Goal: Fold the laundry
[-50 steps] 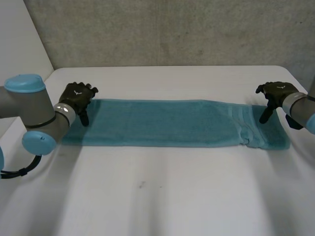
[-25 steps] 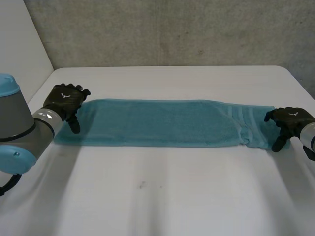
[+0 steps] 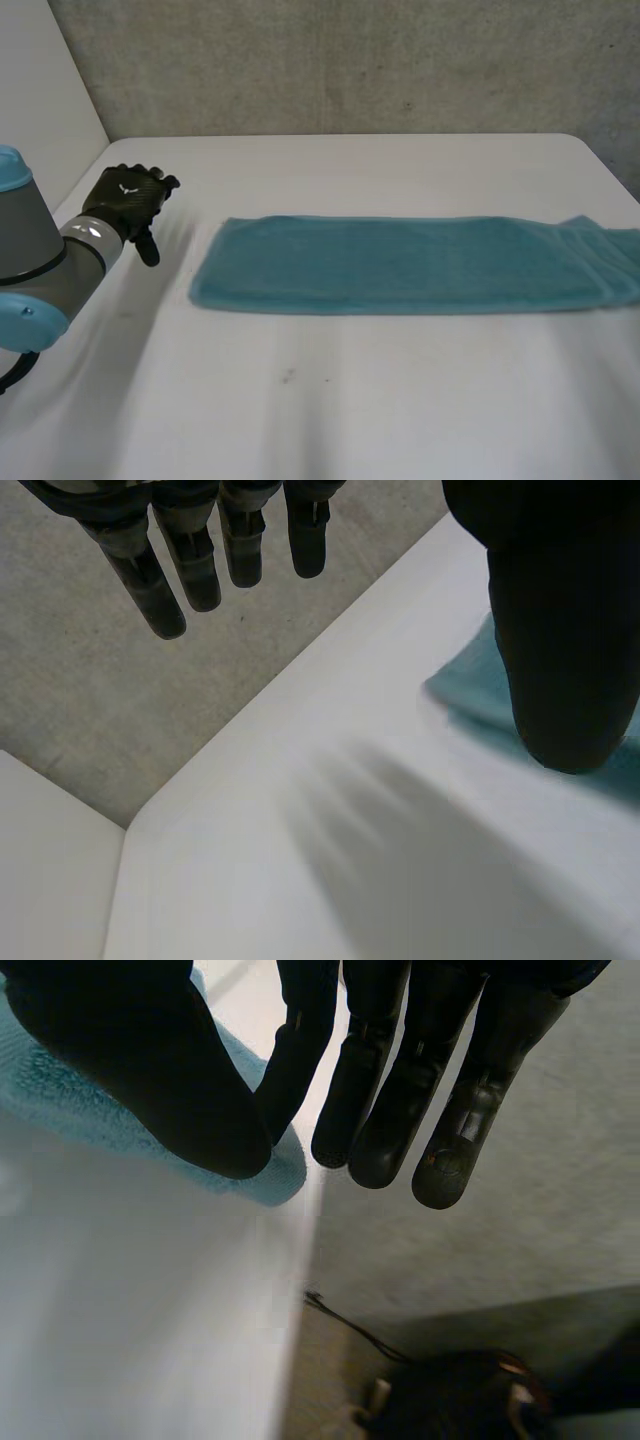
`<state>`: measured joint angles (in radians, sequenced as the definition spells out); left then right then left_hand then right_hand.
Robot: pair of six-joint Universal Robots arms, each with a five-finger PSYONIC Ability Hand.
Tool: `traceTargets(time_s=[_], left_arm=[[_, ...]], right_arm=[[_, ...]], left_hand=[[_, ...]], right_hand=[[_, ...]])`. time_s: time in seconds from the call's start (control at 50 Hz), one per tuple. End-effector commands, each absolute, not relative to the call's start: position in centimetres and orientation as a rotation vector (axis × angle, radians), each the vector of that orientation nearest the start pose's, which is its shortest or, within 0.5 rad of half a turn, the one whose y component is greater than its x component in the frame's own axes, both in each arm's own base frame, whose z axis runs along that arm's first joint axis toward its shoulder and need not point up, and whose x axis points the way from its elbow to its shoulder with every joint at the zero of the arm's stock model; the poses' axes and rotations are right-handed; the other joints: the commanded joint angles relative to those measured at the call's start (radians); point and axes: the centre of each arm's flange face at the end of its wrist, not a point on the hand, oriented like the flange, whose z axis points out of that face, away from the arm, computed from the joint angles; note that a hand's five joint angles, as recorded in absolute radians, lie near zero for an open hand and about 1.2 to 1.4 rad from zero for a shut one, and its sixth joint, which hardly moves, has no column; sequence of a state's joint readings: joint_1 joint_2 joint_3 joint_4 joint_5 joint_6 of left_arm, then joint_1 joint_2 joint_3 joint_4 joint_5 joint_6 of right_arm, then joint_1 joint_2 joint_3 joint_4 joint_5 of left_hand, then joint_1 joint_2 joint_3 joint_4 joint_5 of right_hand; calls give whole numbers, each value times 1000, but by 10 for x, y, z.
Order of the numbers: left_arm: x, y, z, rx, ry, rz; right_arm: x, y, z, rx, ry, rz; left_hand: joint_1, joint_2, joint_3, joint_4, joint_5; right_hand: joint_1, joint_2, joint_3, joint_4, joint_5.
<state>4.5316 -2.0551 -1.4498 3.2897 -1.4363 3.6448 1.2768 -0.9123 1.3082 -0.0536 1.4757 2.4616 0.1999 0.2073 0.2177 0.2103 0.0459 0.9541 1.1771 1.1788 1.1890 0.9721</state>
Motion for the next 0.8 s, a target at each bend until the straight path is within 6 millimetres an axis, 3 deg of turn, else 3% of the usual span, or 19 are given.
traceTargets(time_s=[0.02, 0.06, 0.08, 0.1, 0.12, 0.18, 0.2, 0.24, 0.26, 0.3, 0.34, 0.42, 0.5, 0.52, 0.54, 0.62, 0.68, 0.7, 0.8], left_arm=[[-202, -349, 192, 893, 2191, -1899], [-200, -348, 193, 885, 2190, -1896], [-200, -348, 193, 885, 2190, -1896], [-199, -348, 192, 883, 2195, -1893], [-199, -348, 192, 883, 2195, -1893], [-198, -347, 192, 879, 2195, -1892], [-196, -347, 193, 873, 2195, -1890], [-195, -346, 195, 867, 2192, -1890], [-194, -346, 195, 864, 2191, -1892], [-191, -346, 199, 851, 2183, -1895], [-188, -346, 202, 840, 2178, -1900], [-185, -346, 202, 830, 2179, -1898], [-182, -345, 199, 822, 2192, -1884], [-182, -345, 199, 822, 2194, -1883], [-182, -345, 199, 824, 2194, -1880], [-179, -343, 194, 818, 2212, -1860], [-179, -339, 190, 824, 2230, -1843], [-179, -338, 189, 827, 2235, -1839], [-178, -335, 190, 826, 2235, -1840]], right_arm=[[26, -437, 172, -793, 2903, -2087], [46, -438, 177, -783, 2822, -2112], [71, -437, 183, -793, 2731, -2131], [72, -437, 183, -793, 2730, -2132], [114, -432, 195, -837, 2577, -2160], [163, -419, 208, -917, 2399, -2176], [197, -407, 214, -985, 2275, -2168], [214, -400, 217, -1020, 2213, -2164], [260, -377, 226, -1110, 2043, -2140], [277, -367, 229, -1138, 1982, -2130], [319, -339, 235, -1196, 1828, -2093], [394, -290, 219, -1224, 1614, -1964], [442, -251, 197, -1248, 1495, -1852], [442, -251, 197, -1249, 1494, -1851], [465, -230, 177, -1288, 1457, -1797], [483, -212, 155, -1335, 1450, -1766], [482, -215, 151, -1329, 1515, -1806], [473, -228, 163, -1262, 1609, -1902], [455, -249, 187, -1128, 1734, -2035]], left_hand=[[-13, -20, -31, -23, -33], [-13, -20, -31, -23, -33], [-13, -20, -31, -23, -33], [-13, -20, -31, -23, -33], [-13, -20, -31, -23, -33], [-13, -20, -31, -23, -33], [-13, -20, -31, -23, -33], [-13, -20, -31, -23, -33], [-13, -20, -31, -23, -33], [-13, -20, -31, -23, -33], [-13, -20, -31, -23, -33], [-16, -23, -34, -26, -36], [-16, -23, -34, -26, -36], [-16, -23, -34, -26, -36], [-16, -23, -34, -26, -36], [-16, -23, -34, -26, -36], [-16, -23, -34, -26, -36], [-16, -23, -34, -26, -36], [-22, -29, -39, -32, -42]], right_hand=[[442, 219, 217, 207, 250], [442, 219, 217, 207, 250], [442, 219, 217, 207, 250], [442, 219, 217, 207, 250], [442, 219, 217, 207, 250], [442, 219, 217, 207, 250], [442, 219, 217, 207, 250], [442, 219, 217, 207, 250], [442, 219, 217, 207, 250], [442, 219, 217, 207, 250], [442, 219, 217, 207, 250], [442, 219, 217, 207, 250], [442, 219, 217, 207, 250], [442, 219, 217, 207, 250], [442, 219, 217, 207, 250], [442, 219, 217, 207, 250], [442, 219, 217, 207, 250], [-33, -256, -258, -268, -226], [-238, -461, -463, -473, -430]])
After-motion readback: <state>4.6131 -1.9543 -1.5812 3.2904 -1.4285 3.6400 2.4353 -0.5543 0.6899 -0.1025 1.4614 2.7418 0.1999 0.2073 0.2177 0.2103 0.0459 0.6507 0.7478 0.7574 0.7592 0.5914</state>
